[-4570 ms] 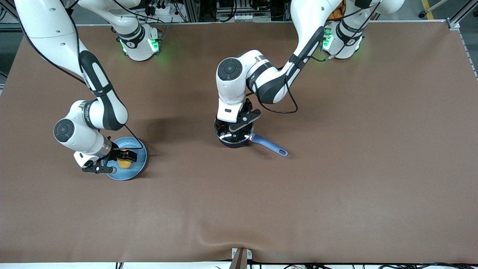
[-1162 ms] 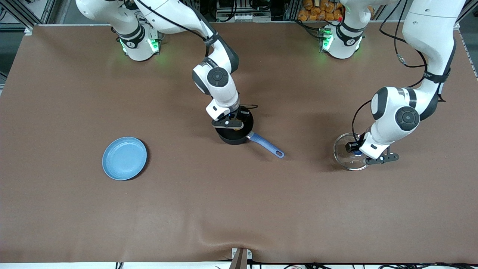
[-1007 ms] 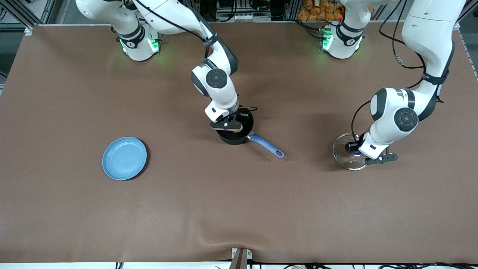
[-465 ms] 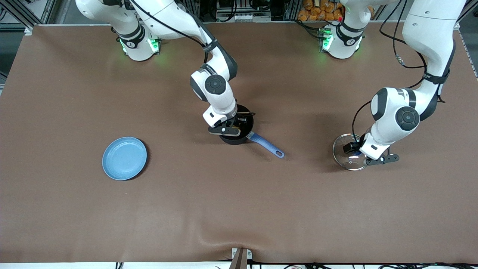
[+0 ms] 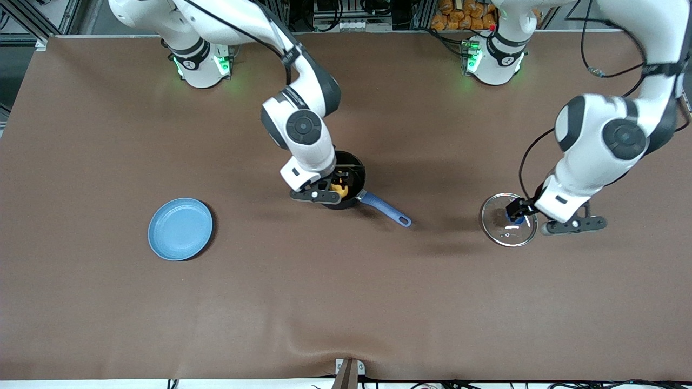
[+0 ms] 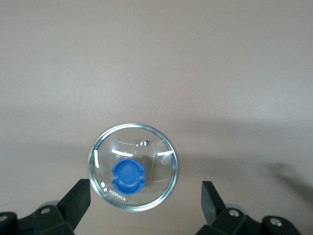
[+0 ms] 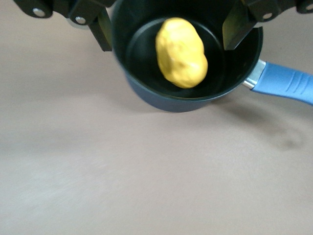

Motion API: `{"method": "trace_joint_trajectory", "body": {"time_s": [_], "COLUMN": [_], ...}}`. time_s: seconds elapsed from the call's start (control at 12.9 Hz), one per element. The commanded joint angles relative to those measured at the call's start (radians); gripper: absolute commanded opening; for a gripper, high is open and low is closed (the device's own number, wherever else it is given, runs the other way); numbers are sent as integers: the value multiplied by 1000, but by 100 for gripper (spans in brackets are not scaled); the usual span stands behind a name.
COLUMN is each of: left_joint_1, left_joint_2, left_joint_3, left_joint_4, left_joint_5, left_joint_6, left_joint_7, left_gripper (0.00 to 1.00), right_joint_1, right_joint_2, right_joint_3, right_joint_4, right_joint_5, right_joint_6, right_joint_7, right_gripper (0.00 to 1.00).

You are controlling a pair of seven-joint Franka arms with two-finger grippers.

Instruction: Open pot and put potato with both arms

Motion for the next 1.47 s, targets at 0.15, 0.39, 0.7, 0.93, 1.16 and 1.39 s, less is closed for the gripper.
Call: {"method": "trace_joint_trajectory", "body": {"time_s": [0.15, 0.39, 0.7, 0.93, 1.16, 1.39], "left_joint_1": [12, 12, 12, 12, 12, 14], "left_joint_2": [-24, -42, -115, -145, -165, -190], "left_joint_3": [-14, -15, -6, -9, -3, -2], "left_joint_4": [269, 378, 383, 400, 434, 449], "left_joint_5": [-142, -141, -137, -118, -112, -68], "left_joint_6": [-352, -503, -566, -624, -669, -693], "left_joint_7": [6, 8, 14, 14, 16, 25], "left_gripper": [100, 100, 100, 100, 100, 100], "right_joint_1": [-72, -73, -73, -73, -73, -73], "right_joint_2": [-204, -274, -343, -389, -439, -466], "right_joint_3": [-116, -274, -413, -501, -593, -644], "right_joint_4": [-27, -24, -26, -27, -32, -30], "right_joint_5": [-24, -57, -59, -60, -62, -62], "right_joint_6": [-207, -263, -341, -393, -444, -459], "right_joint_7": [-68, -151, -382, -509, -650, -727], "right_gripper": [100, 100, 100, 100, 100, 100]}}
